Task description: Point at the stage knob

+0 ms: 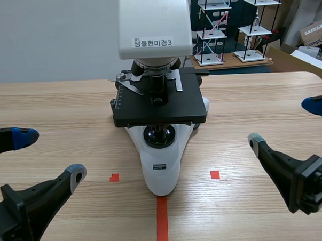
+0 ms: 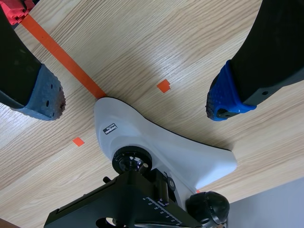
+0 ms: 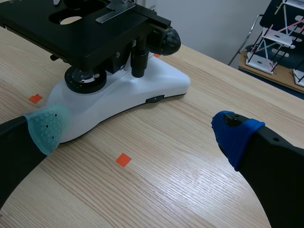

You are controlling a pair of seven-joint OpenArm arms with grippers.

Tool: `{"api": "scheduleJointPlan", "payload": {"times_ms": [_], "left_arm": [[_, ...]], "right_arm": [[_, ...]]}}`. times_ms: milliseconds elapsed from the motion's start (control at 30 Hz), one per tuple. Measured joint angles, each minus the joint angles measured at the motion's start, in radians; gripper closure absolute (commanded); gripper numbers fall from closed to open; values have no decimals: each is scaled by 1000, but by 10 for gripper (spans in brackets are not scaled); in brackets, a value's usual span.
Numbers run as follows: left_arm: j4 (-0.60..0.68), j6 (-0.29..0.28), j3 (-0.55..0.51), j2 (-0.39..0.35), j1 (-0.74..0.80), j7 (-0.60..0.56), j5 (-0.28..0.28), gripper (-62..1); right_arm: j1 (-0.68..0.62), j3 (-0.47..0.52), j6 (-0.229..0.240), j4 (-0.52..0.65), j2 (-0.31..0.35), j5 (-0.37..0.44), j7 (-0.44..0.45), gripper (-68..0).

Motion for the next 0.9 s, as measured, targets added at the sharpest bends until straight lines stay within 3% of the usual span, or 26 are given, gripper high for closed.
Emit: {"api": "scheduleJointPlan", "payload": {"times_ms": [600,667,700,833,900], "left_arm": [[0,0,0,0,0,0,0,-623],[0,0,0,0,0,0,0,-623],[0,0,0,0,0,0,0,-623],[0,0,0,0,0,0,0,-623],[0,0,0,0,0,1,0,-623]], "right_arm": [[0,0,0,0,0,0,-24,-662],[0,0,0,0,0,0,-24,-589],[0,0,0,0,0,0,-24,-519],[17,0,-4,0,0,-9,-55,-157],[41,0,-7,0,0,-10,-69,-24]]}}
